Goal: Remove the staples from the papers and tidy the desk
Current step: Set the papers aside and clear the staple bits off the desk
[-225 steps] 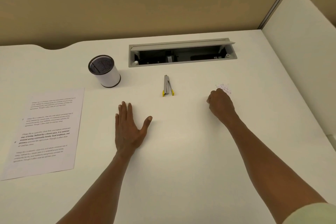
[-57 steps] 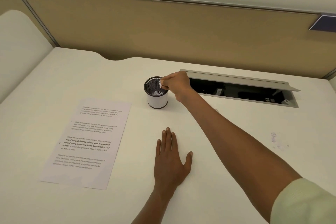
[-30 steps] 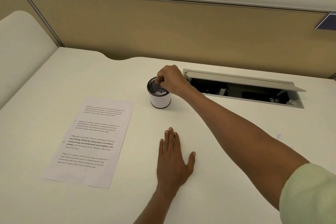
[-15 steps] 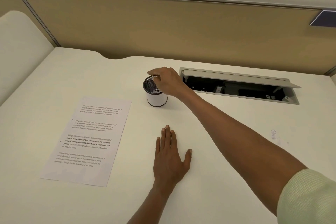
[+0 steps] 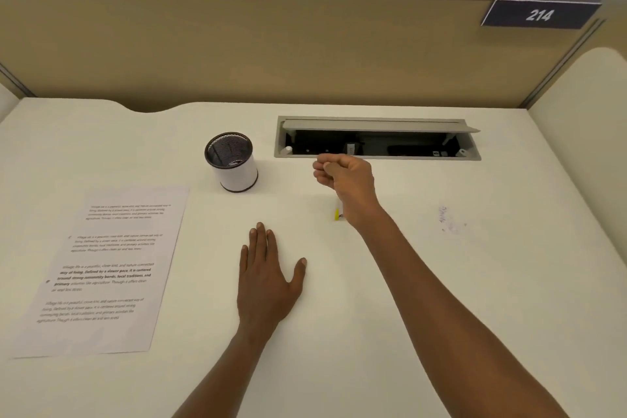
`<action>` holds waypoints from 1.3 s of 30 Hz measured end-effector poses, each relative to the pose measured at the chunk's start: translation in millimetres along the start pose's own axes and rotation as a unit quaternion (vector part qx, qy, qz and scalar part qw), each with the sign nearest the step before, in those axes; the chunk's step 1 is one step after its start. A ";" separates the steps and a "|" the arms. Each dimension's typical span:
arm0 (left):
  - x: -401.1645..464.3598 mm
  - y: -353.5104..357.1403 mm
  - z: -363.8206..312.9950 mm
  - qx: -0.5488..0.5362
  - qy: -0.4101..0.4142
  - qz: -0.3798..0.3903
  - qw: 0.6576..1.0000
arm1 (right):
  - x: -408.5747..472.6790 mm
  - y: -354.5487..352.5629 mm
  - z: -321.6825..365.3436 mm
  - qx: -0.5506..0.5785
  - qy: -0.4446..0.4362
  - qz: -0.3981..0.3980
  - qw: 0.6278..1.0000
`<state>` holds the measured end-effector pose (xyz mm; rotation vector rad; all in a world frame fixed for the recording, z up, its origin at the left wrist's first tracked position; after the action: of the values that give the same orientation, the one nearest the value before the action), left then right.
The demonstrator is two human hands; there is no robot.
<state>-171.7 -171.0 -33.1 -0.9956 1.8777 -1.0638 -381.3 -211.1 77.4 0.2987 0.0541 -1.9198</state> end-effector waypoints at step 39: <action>0.8 -1.7 1.8 0.006 -0.006 -0.012 1.000 | -93.1 -258.2 -100.2 -0.526 0.083 -0.105 0.840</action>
<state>-170.0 -172.9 -32.4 -1.0173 1.8528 -1.0801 -571.2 -14.2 -25.0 -0.3088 1.2557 -1.7816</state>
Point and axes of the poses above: each hand's wrist, its own x-axis towards the middle knuckle, its own y-axis out of the palm, z = x × y, the point moved 7 cm from there along x, towards the middle knuckle, and after that the axes turned 14 degrees about z, right-handed, at the moved point
